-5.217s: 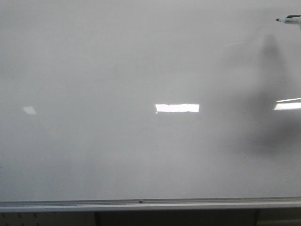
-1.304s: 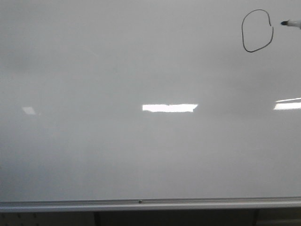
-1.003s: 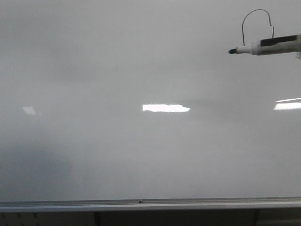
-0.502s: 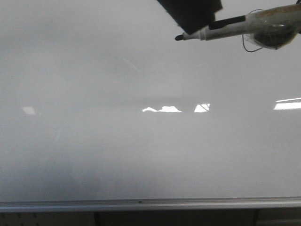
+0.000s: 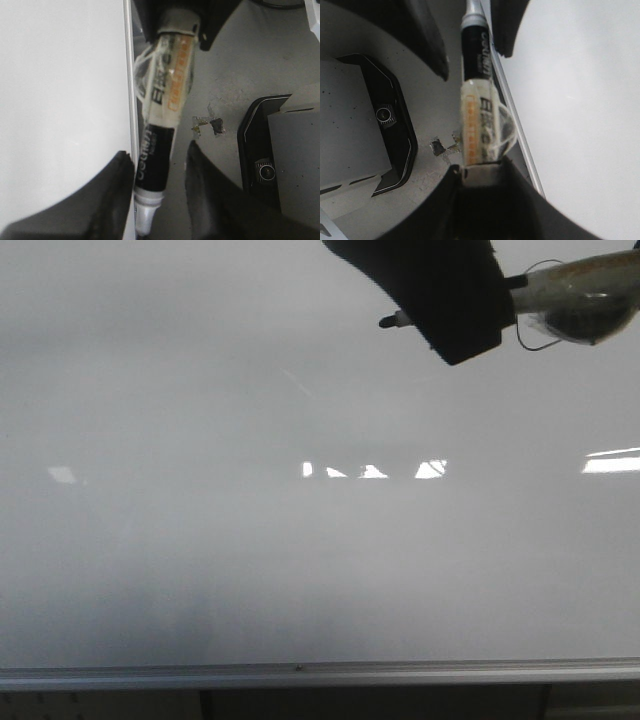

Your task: Write number 0 on whiteboard

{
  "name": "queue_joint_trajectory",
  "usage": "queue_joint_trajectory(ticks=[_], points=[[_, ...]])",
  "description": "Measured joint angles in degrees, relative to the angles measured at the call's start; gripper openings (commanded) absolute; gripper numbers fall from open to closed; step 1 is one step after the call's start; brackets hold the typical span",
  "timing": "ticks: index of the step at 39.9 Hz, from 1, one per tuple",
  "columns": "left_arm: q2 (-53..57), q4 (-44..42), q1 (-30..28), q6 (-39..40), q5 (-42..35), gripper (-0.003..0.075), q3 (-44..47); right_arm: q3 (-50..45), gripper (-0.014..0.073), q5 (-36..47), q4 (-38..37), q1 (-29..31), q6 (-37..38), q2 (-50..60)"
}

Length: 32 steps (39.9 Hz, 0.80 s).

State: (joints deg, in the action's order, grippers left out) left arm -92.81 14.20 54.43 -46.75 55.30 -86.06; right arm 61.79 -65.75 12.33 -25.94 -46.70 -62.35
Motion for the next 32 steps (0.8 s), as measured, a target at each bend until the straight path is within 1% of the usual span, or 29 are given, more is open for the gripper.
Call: queue_joint_trajectory(ticks=[2, 4, 8, 10, 12, 14, 19, 23, 27, 32], points=[[0.0, 0.0, 0.0, 0.0, -0.26, 0.009, 0.0, 0.0, 0.0004, 0.0, 0.0, 0.0, 0.0, 0.0], [-0.09, -0.12, 0.0, -0.13, -0.34, 0.0083, 0.0, 0.0, 0.0068, 0.0, -0.14, 0.0, -0.14, 0.0], [-0.09, -0.12, 0.0, -0.37, -0.24, 0.0083, 0.0, 0.0, 0.0259, -0.03, -0.27, 0.0, -0.5, 0.0], [-0.09, -0.12, 0.0, -0.37, -0.24, 0.0084, 0.0, 0.0, 0.0335, -0.03, -0.27, 0.0, -0.5, 0.0], [-0.09, -0.01, 0.0, -0.37, -0.24, 0.0084, 0.0, 0.09, 0.0394, 0.08, -0.27, 0.0, -0.5, 0.0], [-0.09, 0.1, -0.39, -0.37, -0.37, 0.0084, 0.0, 0.09, 0.0417, 0.3, -0.27, 0.0, 0.0, 0.0], [0.48, 0.55, -1.51, 0.46, -1.19, 0.0084, 0.0, 0.36, 0.0415, 1.13, -0.02, 0.14, 1.56, 0.25], [1.92, 1.23, -3.27, 1.83, -1.19, 0.0084, 0.0, 0.51, 0.0415, 2.26, 0.14, 1.49, 2.65, 1.78], [4.09, 0.53, -5.85, 4.56, -1.31, 0.0084, 0.0, 0.65, 0.0415, 2.24, 0.14, 4.61, 4.83, 3.78], [7.69, -4.16, -12.21, 11.47, -2.37, 0.0084, 0.0, 0.65, 0.0415, 0.63, 0.38, 10.71, 7.57, 6.59]])
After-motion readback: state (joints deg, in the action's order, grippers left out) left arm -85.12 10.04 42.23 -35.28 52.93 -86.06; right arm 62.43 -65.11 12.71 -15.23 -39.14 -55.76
